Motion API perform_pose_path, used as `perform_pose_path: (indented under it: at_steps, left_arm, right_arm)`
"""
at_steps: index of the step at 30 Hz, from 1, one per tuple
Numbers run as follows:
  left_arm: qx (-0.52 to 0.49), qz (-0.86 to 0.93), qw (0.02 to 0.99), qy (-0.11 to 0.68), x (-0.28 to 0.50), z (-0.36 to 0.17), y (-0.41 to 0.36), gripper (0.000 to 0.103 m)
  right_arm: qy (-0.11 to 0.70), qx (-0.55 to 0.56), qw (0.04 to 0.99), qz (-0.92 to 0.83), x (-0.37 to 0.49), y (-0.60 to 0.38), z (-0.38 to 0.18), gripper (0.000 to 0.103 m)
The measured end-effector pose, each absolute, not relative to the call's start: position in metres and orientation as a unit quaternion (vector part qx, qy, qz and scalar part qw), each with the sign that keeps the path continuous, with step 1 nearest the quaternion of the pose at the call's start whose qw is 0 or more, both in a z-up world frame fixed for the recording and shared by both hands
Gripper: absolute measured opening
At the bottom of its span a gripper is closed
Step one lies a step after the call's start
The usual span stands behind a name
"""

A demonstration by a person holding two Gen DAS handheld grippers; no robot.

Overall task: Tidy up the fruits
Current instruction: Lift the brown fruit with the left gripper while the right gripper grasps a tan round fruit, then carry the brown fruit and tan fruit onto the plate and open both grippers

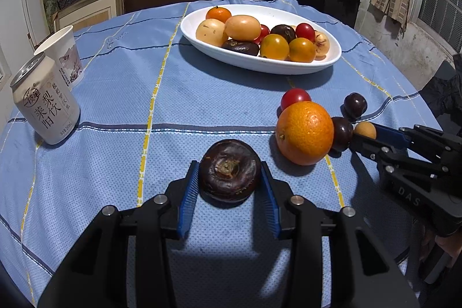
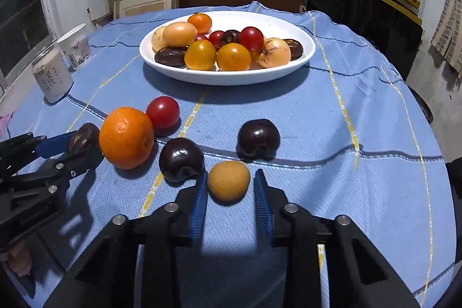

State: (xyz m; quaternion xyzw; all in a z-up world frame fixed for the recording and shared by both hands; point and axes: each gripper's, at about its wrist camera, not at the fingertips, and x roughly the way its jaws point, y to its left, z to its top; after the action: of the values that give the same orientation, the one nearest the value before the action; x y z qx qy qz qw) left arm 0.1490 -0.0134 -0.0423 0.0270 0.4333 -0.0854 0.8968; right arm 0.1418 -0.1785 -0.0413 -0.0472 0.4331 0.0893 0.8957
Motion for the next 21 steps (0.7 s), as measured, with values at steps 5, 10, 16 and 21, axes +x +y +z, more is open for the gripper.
perform_pose_path:
  at_steps: [5, 10, 16, 21]
  left_arm:
    - [0.026, -0.086, 0.897, 0.433, 0.149, -0.042, -0.014, 0.040]
    - [0.017, -0.090, 0.896, 0.434, 0.150, -0.042, -0.011, 0.040]
    - [0.025, -0.089, 0.897, 0.433, 0.146, -0.041, -0.013, 0.040]
    - [0.020, -0.090, 0.897, 0.432, 0.144, -0.037, -0.012, 0.040]
  right_arm:
    - [0.433, -0.025, 0.896, 0.096, 0.140, -0.186, -0.040, 0.029]
    - [0.429, 0.006, 0.897, 0.110, 0.135, -0.192, -0.037, 0.029]
    - [0.406, 0.023, 0.905, 0.122, 0.127, -0.197, -0.024, 0.029]
    - [0.403, 0.033, 0.905, 0.128, 0.121, -0.201, -0.023, 0.029]
